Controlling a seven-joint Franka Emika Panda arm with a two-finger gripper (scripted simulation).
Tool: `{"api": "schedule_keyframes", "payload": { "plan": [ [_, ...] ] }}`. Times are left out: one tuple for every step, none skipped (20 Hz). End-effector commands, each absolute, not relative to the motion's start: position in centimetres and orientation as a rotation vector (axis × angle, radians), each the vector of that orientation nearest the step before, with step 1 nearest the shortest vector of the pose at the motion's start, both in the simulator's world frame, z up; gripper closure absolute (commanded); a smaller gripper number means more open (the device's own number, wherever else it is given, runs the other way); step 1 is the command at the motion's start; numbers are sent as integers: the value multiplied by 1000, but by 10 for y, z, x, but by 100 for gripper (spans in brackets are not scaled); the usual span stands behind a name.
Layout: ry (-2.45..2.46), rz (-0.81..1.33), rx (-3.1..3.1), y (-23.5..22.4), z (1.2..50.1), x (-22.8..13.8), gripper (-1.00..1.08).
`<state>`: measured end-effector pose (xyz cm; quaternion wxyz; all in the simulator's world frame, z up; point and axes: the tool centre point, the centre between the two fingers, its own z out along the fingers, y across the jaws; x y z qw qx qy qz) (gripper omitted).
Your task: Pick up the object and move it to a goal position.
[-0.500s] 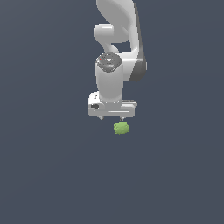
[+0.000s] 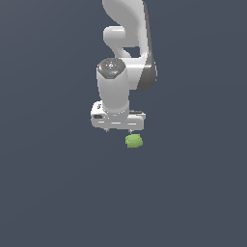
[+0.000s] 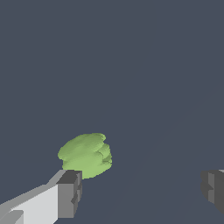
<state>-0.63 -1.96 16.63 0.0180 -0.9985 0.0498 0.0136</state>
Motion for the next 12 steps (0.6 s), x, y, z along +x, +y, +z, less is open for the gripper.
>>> {"api": "schedule_keyframes", "payload": {
  "plan": [
    [174,40,-3098,-24,167,-5,-92],
    [174,40,-3098,-24,167,-5,-92],
    [171,41,-3098,-24,167,-6,-92],
    [168,41,-3099,-23,167,-6,-92],
    [166,41,-3099,-23,167,-6,-92],
    [167,41,-3099,-23,167,-6,-92],
    [170,41,-3099,-23,167,-6,-92],
    [175,41,-3098,-23,167,-6,-92],
    [181,41,-3098,-23,166,-6,-92],
    [189,41,-3098,-22,166,-6,-92],
    [199,41,-3097,-22,166,-6,-92],
    [210,41,-3097,-21,165,-6,-92]
  ]
}}
